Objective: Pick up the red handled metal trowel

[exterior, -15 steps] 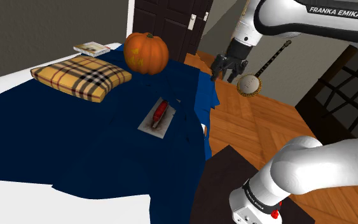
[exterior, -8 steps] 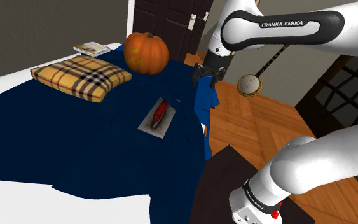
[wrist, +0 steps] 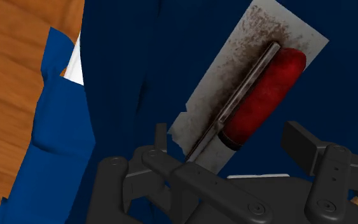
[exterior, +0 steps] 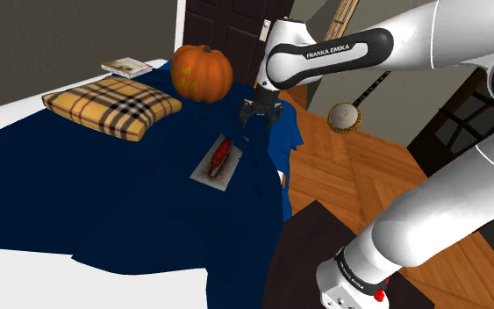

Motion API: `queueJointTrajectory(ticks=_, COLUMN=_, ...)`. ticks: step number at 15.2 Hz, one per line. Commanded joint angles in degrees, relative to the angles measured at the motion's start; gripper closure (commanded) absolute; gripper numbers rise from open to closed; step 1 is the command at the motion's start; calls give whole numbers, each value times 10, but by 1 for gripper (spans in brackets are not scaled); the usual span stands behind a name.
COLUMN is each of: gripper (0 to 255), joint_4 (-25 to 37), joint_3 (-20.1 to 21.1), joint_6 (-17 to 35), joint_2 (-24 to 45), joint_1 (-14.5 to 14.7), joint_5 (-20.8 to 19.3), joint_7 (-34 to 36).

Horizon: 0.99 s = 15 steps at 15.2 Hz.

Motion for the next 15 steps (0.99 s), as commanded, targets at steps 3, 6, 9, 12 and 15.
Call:
queueJointTrajectory(ticks=3, gripper=0, joint_4=49, joint_3=6, joint_6=37, joint_2=93, joint_1=-1, joint_5=-24, joint_7=50)
queueJointTrajectory(ticks=6, gripper=0, joint_4=93, joint_3=5, joint_6=55, joint_2=161, joint_1=2, joint_5=-43, joint_7=85)
queueJointTrajectory(ticks=9, gripper=0, joint_4=145, joint_3=-1, joint_6=66, joint_2=230, joint_1=7, joint_5=-59, joint_7=116)
queueJointTrajectory(ticks=12, gripper=0, joint_4=199, joint_3=-9, joint_6=71, joint_2=294, joint_1=13, joint_5=-71, joint_7=142)
queueJointTrajectory(ticks=15, gripper=0, joint_4=194, joint_3=-11, joint_6=89, joint_2=307, joint_1=14, joint_5=-74, joint_7=145)
